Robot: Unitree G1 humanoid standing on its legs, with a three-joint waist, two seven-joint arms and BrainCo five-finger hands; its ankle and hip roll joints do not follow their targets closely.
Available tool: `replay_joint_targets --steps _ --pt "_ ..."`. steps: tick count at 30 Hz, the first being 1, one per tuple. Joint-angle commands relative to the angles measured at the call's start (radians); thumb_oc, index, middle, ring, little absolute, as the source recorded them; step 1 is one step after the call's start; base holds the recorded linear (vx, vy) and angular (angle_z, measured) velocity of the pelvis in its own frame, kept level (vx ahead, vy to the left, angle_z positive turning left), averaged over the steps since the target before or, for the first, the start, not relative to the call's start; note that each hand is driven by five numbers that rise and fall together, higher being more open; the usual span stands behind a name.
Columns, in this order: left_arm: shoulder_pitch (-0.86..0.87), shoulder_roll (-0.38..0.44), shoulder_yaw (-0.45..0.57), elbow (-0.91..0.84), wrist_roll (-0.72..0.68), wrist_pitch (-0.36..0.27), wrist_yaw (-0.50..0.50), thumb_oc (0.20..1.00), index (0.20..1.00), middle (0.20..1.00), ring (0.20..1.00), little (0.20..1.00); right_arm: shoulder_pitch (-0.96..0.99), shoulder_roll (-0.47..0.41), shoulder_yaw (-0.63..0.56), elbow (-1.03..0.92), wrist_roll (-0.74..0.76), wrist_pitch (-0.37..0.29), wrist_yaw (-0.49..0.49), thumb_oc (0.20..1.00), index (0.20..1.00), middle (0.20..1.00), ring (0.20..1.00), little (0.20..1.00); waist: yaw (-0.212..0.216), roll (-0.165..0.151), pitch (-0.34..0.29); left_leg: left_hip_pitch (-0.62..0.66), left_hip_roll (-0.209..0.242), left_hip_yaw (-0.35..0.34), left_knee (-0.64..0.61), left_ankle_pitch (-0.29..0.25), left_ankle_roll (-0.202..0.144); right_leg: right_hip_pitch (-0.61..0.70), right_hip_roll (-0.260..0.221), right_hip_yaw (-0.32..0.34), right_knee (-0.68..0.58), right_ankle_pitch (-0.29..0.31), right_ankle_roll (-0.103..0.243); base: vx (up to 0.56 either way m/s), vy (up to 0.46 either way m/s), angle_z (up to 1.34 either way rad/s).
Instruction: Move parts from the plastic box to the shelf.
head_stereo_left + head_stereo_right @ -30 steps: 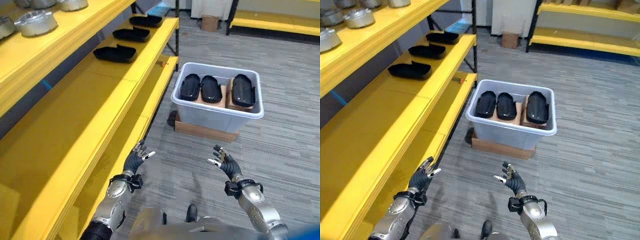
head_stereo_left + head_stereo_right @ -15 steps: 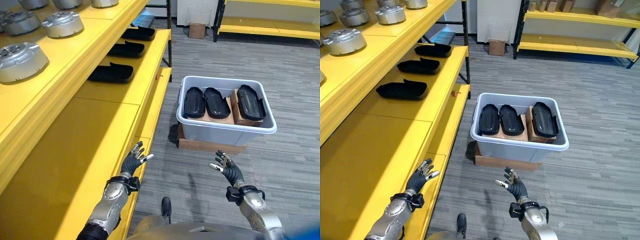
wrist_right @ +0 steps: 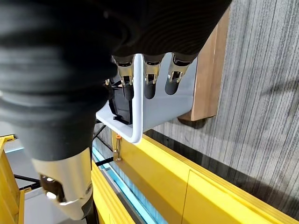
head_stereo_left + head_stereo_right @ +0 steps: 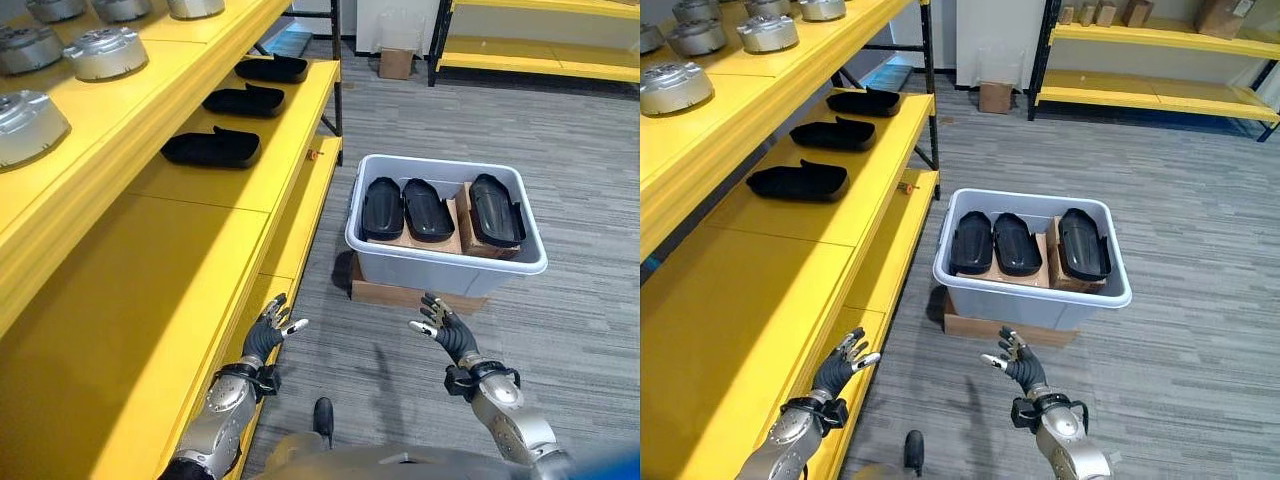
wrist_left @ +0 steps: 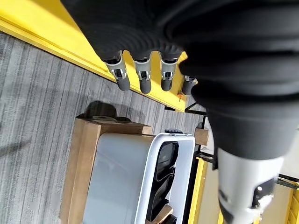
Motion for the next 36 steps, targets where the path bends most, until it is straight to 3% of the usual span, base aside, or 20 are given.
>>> replay_joint_targets --steps 1,5,6,8,9,11,13,14,16,17,19,20,25,27,29,31,32,33,34,36 --pt "-0.056 -0.008 0.01 -0.012 0.008 -0.036 0.011 1.0 1.0 1.0 1.0 1.0 -0.044 -0.006 0.02 -0.054 -0.03 -0.036 0.02 1.0 1.0 1.0 1.0 1.0 0.02 -0.003 0.001 0.036 0.015 -0.008 0.016 -0.056 -0.029 -0.112 0.027 -0.011 0.051 0.083 0.006 0.04 0.117 0.01" --pt "-0.054 -0.002 0.036 -0.01 0.009 -0.038 0.019 1.0 1.0 1.0 1.0 1.0 -0.069 -0.006 0.021 -0.061 -0.031 -0.039 0.023 1.0 1.0 1.0 1.0 1.0 0.034 0.001 0.004 0.027 -0.009 -0.023 0.094 -0.123 -0.002 -0.108 -0.011 -0.002 0.102 0.065 0.021 0.05 0.17 -0.03" --pt "-0.061 0.004 0.039 -0.013 0.015 -0.037 0.019 1.0 1.0 1.0 1.0 1.0 -0.066 0.0 0.021 -0.061 -0.03 -0.035 0.031 1.0 1.0 1.0 1.0 1.0 0.03 0.013 0.007 0.034 -0.017 -0.028 0.099 -0.13 0.012 -0.139 -0.024 -0.001 0.195 0.049 0.033 0.06 0.335 -0.04" --pt "-0.068 0.014 0.047 -0.01 0.04 -0.036 0.028 1.0 1.0 1.0 1.0 1.0 -0.058 0.025 0.029 -0.059 -0.025 -0.027 0.039 1.0 1.0 1.0 1.0 1.0 0.017 0.027 0.023 0.078 -0.032 -0.047 0.043 -0.116 0.041 -0.254 -0.042 0.023 0.419 0.117 0.072 0.01 0.274 -0.02" --pt "-0.068 0.014 0.047 -0.01 0.04 -0.036 0.028 1.0 1.0 1.0 1.0 1.0 -0.058 0.025 0.029 -0.059 -0.025 -0.027 0.039 1.0 1.0 1.0 1.0 1.0 0.018 0.027 0.02 0.074 -0.031 -0.045 0.043 -0.114 0.04 -0.259 -0.041 0.024 0.418 0.12 0.071 -0.04 0.15 -0.12" --pt "-0.093 0.028 0.047 -0.015 0.05 -0.043 0.034 1.0 1.0 1.0 1.0 1.0 -0.061 0.038 0.049 -0.069 -0.011 -0.026 0.048 1.0 1.0 1.0 1.0 1.0 -0.003 0.047 0.057 0.103 -0.03 -0.053 0.007 -0.102 0.05 -0.377 -0.033 0.06 0.596 0.202 0.089 -0.01 0.196 -0.09" --pt "-0.111 0.033 0.045 -0.004 0.056 -0.049 0.028 1.0 1.0 1.0 1.0 1.0 -0.068 0.046 0.054 -0.083 0.007 -0.025 0.047 1.0 1.0 1.0 1.0 1.0 -0.007 0.053 0.053 0.117 -0.03 -0.048 0.007 -0.121 0.04 -0.383 -0.073 0.047 0.462 0.18 0.079 0.15 0.022 -0.21" --pt "-0.127 0.036 0.048 0.0 0.043 -0.056 0.03 1.0 1.0 1.0 1.0 1.0 -0.088 0.045 0.053 -0.087 0.014 -0.028 0.041 1.0 1.0 1.0 1.0 1.0 -0.003 0.054 0.052 0.131 -0.015 -0.046 0.007 -0.14 0.022 -0.356 -0.142 0.014 0.262 0.201 0.081 0.22 -0.159 -0.23" --pt "-0.119 0.035 0.066 0.005 0.031 -0.058 0.038 1.0 1.0 1.0 1.0 1.0 -0.126 0.048 0.057 -0.092 -0.033 -0.024 0.035 1.0 1.0 1.0 1.0 1.0 0.004 0.04 0.059 0.167 0.014 -0.034 0.007 -0.179 -0.006 -0.374 -0.232 -0.026 0.095 0.3 0.123 0.28 -0.285 -0.01" --pt "-0.116 0.034 0.07 0.013 0.033 -0.06 0.042 1.0 1.0 1.0 1.0 1.0 -0.134 0.048 0.063 -0.084 -0.045 -0.022 0.035 1.0 1.0 1.0 1.0 1.0 0.003 0.029 0.061 0.182 0.023 -0.037 0.007 -0.193 -0.015 -0.374 -0.234 -0.02 0.08 0.319 0.136 0.31 -0.346 -0.2" --pt "-0.114 0.028 0.069 0.039 0.032 -0.059 0.04 1.0 1.0 1.0 1.0 1.0 -0.125 0.048 0.062 -0.085 -0.043 -0.021 0.037 1.0 1.0 1.0 1.0 1.0 0.005 -0.001 0.045 0.189 0.05 -0.051 0.007 -0.202 -0.043 -0.341 -0.218 -0.009 0.076 0.302 0.134 0.25 -0.414 0.02" --pt "-0.127 0.018 0.059 0.055 0.023 -0.055 0.041 1.0 1.0 1.0 1.0 1.0 -0.122 0.035 0.057 -0.094 -0.028 -0.028 0.033 1.0 1.0 1.0 1.0 1.0 -0.004 0.002 0.027 0.184 0.105 -0.076 0.007 -0.192 -0.08 -0.346 -0.199 -0.033 0.12 0.269 0.12 0.23 -0.47 0.47" --pt "-0.121 0.009 0.045 0.037 0.008 -0.054 0.039 1.0 1.0 1.0 1.0 1.0 -0.113 0.003 0.045 -0.118 -0.02 -0.039 0.031 1.0 1.0 1.0 1.0 1.0 -0.025 0.034 0.021 0.162 0.193 -0.107 0.007 -0.151 -0.111 -0.372 -0.193 -0.118 0.282 0.157 0.092 0.13 -0.334 0.69" --pt "-0.138 0.0 0.029 0.034 -0.006 -0.053 0.045 1.0 1.0 1.0 1.0 1.0 -0.123 -0.013 0.045 -0.122 -0.025 -0.044 0.021 1.0 1.0 1.0 1.0 1.0 -0.042 0.056 0.033 0.127 0.247 -0.117 0.007 -0.102 -0.125 -0.418 -0.176 -0.145 0.415 0.057 0.069 0.13 -0.46 0.35" --pt "-0.138 -0.003 0.025 0.033 -0.009 -0.053 0.046 1.0 1.0 1.0 1.0 1.0 -0.122 -0.021 0.045 -0.126 -0.025 -0.047 0.019 1.0 1.0 1.0 1.0 1.0 -0.045 0.059 0.033 0.119 0.253 -0.117 0.007 -0.089 -0.125 -0.416 -0.172 -0.153 0.418 0.04 0.06 0.1 -0.285 0.11" --pt "-0.15 -0.014 0.012 0.049 -0.014 -0.051 0.048 1.0 1.0 1.0 1.0 1.0 -0.113 -0.051 0.033 -0.133 -0.036 -0.053 0.011 1.0 1.0 1.0 1.0 1.0 -0.05 0.062 0.042 0.094 0.274 -0.057 0.007 0.005 -0.13 -0.402 -0.167 -0.174 0.405 0.021 0.04 0.08 -0.274 -0.01" --pt "-0.154 -0.017 0.006 0.052 -0.014 -0.049 0.045 1.0 1.0 1.0 1.0 1.0 -0.107 -0.06 0.027 -0.13 -0.039 -0.053 0.007 1.0 1.0 1.0 1.0 1.0 -0.055 0.061 0.045 0.085 0.276 -0.005 0.007 0.036 -0.122 -0.394 -0.172 -0.182 0.392 0.023 0.035 0.04 -0.133 0.09" --pt "-0.154 -0.017 0.006 0.053 -0.014 -0.049 0.045 1.0 1.0 1.0 1.0 1.0 -0.107 -0.06 0.027 -0.13 -0.039 -0.053 0.007 1.0 1.0 1.0 1.0 1.0 -0.054 0.062 0.043 0.081 0.276 -0.005 0.007 0.037 -0.122 -0.396 -0.171 -0.183 0.388 0.027 0.035 0.04 -0.166 0.28" --pt "-0.155 -0.016 0.003 0.049 -0.013 -0.046 0.041 1.0 1.0 1.0 1.0 1.0 -0.096 -0.073 0.013 -0.132 -0.039 -0.053 0.005 1.0 1.0 1.0 1.0 1.0 -0.062 0.061 0.047 0.075 0.263 0.063 0.015 0.026 -0.111 -0.378 -0.175 -0.197 0.364 0.028 0.029 0.05 -0.232 0.31" --pt "-0.145 -0.015 -0.002 0.041 -0.003 -0.052 0.023 1.0 1.0 1.0 1.0 1.0 -0.084 -0.092 -0.002 -0.118 -0.053 -0.052 0.001 1.0 1.0 1.0 1.0 1.0 -0.043 0.073 0.049 0.025 0.143 0.026 0.014 -0.048 -0.087 -0.334 -0.138 -0.199 0.26 0.051 0.025 0.1 -0.259 0.5"
